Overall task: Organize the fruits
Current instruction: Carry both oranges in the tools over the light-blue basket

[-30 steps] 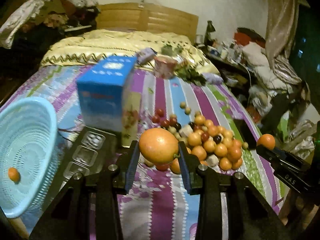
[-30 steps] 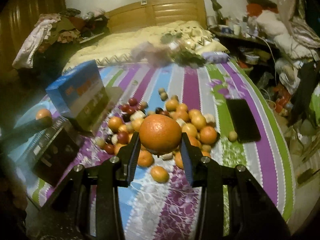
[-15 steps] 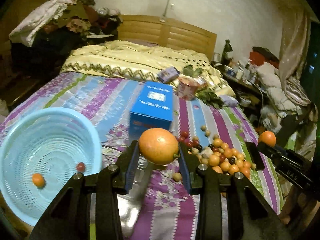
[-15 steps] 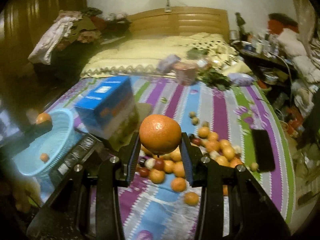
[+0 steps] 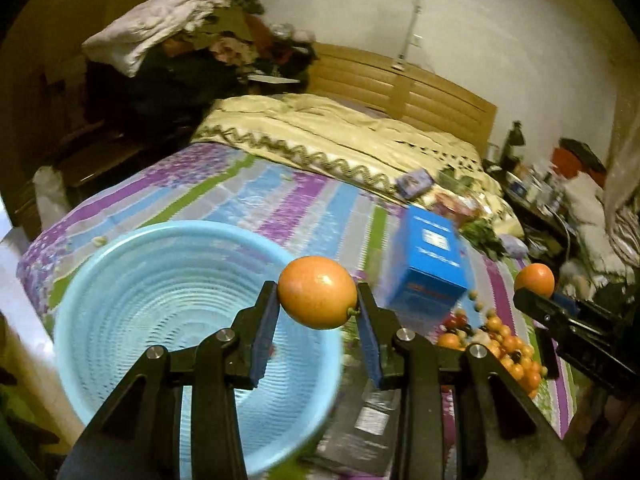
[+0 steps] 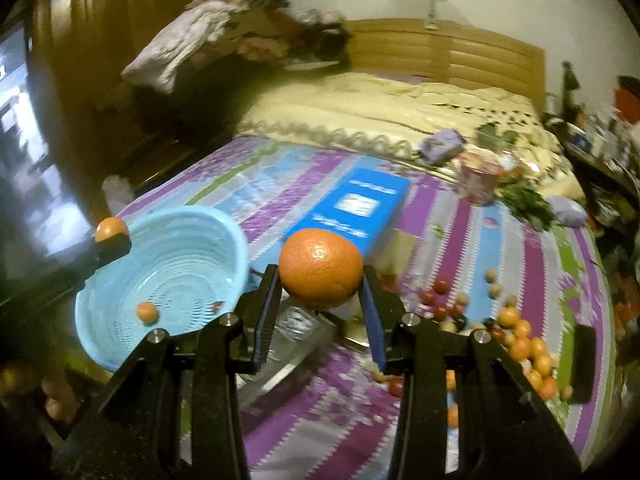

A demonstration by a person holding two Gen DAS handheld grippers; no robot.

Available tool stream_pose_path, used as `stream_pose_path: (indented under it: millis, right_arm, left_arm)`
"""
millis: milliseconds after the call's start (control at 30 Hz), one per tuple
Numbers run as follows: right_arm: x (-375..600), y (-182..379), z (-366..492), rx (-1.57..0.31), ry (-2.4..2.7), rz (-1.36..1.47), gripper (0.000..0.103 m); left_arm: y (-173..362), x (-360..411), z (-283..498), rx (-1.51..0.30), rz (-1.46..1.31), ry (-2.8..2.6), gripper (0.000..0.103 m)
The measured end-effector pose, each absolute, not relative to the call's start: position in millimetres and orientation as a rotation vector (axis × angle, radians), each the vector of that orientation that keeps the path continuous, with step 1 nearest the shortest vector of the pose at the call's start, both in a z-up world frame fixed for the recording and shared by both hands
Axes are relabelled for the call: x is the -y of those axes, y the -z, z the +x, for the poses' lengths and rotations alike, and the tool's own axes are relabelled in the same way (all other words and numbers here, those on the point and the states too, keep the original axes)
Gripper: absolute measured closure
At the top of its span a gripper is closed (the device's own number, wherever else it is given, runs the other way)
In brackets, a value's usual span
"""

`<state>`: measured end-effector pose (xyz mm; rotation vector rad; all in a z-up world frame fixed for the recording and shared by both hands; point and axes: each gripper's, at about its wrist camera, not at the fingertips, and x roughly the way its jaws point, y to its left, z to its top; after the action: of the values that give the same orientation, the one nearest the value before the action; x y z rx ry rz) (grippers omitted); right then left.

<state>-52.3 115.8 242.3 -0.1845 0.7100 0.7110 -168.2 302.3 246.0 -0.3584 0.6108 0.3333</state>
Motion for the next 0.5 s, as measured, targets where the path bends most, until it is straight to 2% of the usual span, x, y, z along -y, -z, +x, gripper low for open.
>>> stream_pose_path:
  millis: [500]
  right_arm:
    - [-214.8, -224.2, -62.3, -0.766, -0.838, -0.292, 0.063]
  left_arm:
    - [-220.1, -391.5, -202.2, -0.646, -0.452, -0.457, 0.064]
